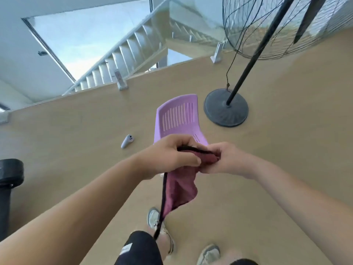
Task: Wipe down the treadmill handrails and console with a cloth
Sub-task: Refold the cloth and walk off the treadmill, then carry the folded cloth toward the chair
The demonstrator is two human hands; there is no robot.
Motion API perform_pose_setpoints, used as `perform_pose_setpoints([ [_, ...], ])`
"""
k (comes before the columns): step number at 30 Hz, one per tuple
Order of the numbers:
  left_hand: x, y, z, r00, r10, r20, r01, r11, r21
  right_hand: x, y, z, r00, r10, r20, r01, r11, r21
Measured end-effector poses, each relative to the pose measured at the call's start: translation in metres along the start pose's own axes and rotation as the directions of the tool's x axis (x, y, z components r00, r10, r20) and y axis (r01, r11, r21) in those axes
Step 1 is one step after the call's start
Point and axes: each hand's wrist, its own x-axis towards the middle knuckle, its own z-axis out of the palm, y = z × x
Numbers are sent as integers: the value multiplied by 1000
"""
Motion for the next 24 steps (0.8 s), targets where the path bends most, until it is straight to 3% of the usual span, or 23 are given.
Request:
perform_pose_setpoints([
  [6,115,-142,-18,994,-10,-108,27,987,158,107,147,-9,995,98,-15,-92,968,232],
  [11,203,-240,-20,986,-41,-160,64,988,138,183,229,-20,994,110,4,-105,932,346],
  [15,242,-281,-29,991,-115,-70,108,990,-92,227,260,-34,986,110,127,-142,951,275],
  [17,261,-296,-31,992,-104,-73,96,990,-103,249,269,-40,979,145,144,-167,973,158],
  [20,295,-324,-34,972,-89,-219,90,996,-6,289,284,-49,990,139,31,-137,989,-54],
  [24,329,-359,-32,896,-65,-439,126,986,111,335,310,-34,980,13,-200,-59,972,-228],
])
